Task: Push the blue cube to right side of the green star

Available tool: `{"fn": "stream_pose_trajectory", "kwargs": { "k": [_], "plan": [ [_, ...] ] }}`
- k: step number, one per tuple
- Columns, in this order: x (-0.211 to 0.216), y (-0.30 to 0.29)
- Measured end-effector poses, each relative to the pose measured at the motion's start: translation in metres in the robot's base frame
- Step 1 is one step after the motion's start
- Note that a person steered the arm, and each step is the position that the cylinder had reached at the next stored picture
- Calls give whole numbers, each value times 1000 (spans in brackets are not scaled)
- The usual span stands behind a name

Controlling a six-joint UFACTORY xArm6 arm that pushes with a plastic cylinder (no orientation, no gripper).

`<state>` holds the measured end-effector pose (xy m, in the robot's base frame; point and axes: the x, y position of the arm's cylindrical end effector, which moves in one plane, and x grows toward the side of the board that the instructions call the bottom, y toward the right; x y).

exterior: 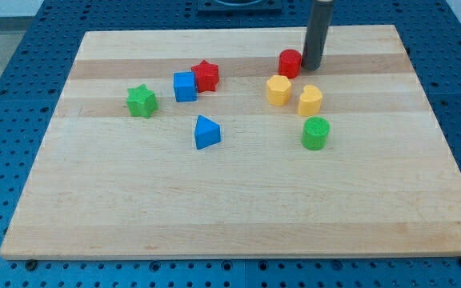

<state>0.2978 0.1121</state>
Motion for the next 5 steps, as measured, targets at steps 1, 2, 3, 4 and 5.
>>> {"fn": "stream_pose_trajectory", "kwargs": {
  "k": [1, 2, 3, 4, 5],
  "plan": [
    [0, -23],
    [0, -51],
    [0, -64],
    [-9, -61],
    [-38, -62]
  ]
}}
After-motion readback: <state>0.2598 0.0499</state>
